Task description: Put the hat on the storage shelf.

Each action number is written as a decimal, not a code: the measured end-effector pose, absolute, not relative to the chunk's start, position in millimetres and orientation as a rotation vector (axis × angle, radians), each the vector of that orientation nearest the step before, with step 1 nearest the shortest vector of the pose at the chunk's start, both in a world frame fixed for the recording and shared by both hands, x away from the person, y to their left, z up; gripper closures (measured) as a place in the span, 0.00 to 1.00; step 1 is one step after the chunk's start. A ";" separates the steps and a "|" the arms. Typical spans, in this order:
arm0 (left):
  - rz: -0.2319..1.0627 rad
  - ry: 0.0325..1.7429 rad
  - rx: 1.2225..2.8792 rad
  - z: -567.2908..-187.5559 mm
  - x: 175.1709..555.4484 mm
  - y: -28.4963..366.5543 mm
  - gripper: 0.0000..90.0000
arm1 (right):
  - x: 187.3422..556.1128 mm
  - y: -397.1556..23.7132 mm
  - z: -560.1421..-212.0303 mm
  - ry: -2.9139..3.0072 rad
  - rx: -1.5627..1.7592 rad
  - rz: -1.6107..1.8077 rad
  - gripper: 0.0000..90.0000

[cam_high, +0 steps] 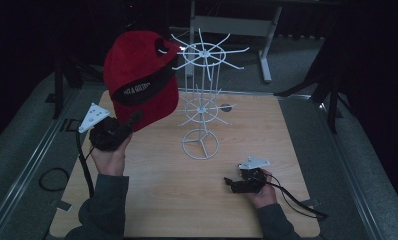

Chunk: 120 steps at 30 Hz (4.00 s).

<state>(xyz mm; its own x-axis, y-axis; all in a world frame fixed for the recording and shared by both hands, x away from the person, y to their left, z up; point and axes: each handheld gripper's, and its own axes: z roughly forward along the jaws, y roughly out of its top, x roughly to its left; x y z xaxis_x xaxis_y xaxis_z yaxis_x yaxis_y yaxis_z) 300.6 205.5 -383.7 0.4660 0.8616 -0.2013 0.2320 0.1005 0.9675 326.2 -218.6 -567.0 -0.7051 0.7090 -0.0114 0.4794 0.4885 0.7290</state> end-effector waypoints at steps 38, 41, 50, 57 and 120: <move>0.560 1.067 1.470 -410.0 303.5 196.0 0.94 | 326.3 -218.6 -567.0 2.428 1.001 1.044 0.23; 0.554 1.073 1.473 -412.8 304.1 195.4 0.94 | 326.3 -218.6 -567.0 2.428 1.001 1.044 0.23; 0.543 1.082 1.486 -419.0 305.5 193.6 0.94 | 326.3 -218.6 -567.0 2.428 1.001 1.044 0.23; 0.535 1.089 1.496 -424.6 306.4 192.0 0.94 | 326.2 -218.6 -567.0 2.429 0.999 1.045 0.23; 0.626 1.211 1.551 -448.7 305.6 202.4 0.35 | 326.3 -218.6 -567.1 2.427 1.000 1.046 0.23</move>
<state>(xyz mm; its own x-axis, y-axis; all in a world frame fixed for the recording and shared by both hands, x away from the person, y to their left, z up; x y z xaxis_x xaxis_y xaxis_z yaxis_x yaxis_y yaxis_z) 305.6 202.4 -448.7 0.3573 0.9163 -0.1808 0.3825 0.0330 0.9234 326.3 -218.6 -567.1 -0.7065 0.7076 -0.0110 0.4779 0.4885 0.7301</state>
